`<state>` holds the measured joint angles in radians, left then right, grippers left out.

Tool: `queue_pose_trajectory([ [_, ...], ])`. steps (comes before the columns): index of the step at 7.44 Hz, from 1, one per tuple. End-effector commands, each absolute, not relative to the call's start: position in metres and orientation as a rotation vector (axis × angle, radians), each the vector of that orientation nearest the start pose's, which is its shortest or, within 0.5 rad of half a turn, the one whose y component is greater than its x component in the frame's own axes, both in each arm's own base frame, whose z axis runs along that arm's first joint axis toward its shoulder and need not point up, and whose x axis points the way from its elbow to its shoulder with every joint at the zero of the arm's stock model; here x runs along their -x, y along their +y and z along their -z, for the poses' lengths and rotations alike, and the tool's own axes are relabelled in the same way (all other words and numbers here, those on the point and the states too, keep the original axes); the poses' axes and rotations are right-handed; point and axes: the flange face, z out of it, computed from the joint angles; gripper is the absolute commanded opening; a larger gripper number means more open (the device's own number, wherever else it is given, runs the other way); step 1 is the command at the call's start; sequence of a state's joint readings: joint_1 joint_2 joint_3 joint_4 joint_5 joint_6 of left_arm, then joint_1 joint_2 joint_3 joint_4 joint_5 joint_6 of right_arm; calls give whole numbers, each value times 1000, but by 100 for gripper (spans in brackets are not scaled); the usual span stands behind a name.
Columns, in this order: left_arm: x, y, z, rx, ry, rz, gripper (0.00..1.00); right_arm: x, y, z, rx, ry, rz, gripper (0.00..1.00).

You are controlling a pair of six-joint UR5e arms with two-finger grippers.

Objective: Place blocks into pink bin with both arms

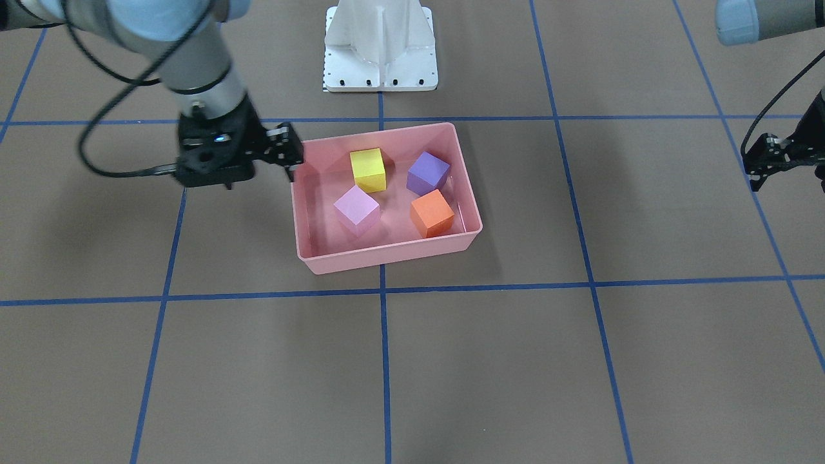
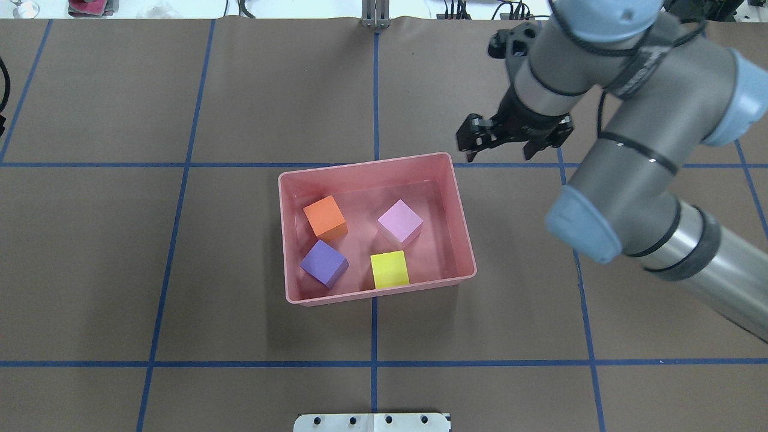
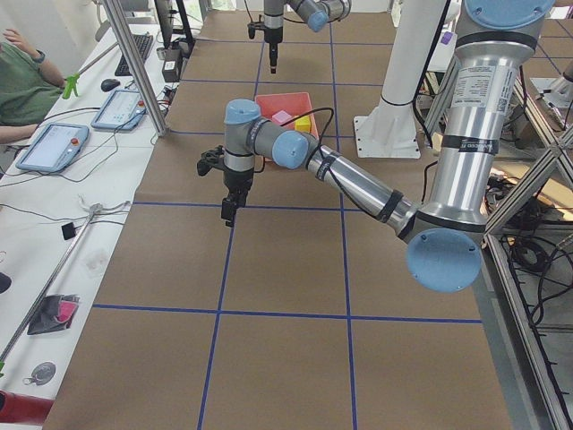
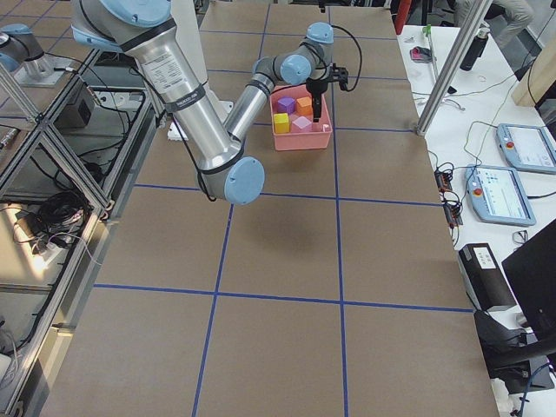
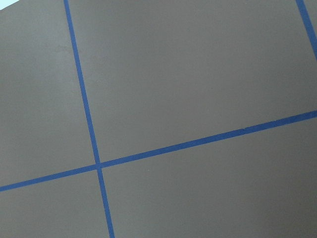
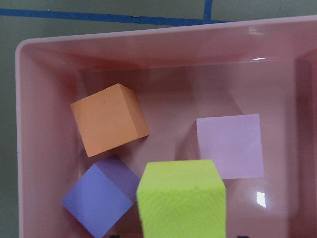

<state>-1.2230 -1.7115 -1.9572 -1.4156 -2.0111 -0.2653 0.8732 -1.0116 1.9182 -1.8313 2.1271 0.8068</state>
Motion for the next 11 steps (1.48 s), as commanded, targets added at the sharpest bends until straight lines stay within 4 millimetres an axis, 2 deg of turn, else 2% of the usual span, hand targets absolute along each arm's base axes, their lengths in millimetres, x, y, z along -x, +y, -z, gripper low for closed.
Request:
queue_pose_trajectory([
  [1,-62,-530,-443,-236,505,-198,100,197,-537,-322,-139,-728,231,100],
  [2,-36,-531,-449,-243,545,-249,100,145,-540,-371,-120,-750,279,100],
  [3,-6,-537,-473,-217,610,-256,100,88,-543,-420,-113,-776,312,100],
  [4,31,-544,-521,-172,657,-244,100,41,-530,-473,-98,-784,332,100],
  [5,54,-546,-549,-160,700,-255,100,1,-510,-511,-82,-791,302,100],
  [6,56,-546,-563,-136,701,-248,100,-13,-502,-553,-10,-791,242,100],
  [7,55,-547,-583,-99,704,-241,100,-20,-508,-589,49,-786,203,100],
  [8,57,-546,-607,-64,704,-227,100,-23,-514,-594,66,-784,171,100],
  [9,61,-548,-612,-99,699,-232,100,-25,-521,-585,82,-784,88,100],
  [10,73,-527,-633,-97,703,-207,100,-32,-520,-589,58,-786,68,100],
  [11,76,-512,-646,-114,705,-207,100,-38,-521,-591,47,-785,63,100],
])
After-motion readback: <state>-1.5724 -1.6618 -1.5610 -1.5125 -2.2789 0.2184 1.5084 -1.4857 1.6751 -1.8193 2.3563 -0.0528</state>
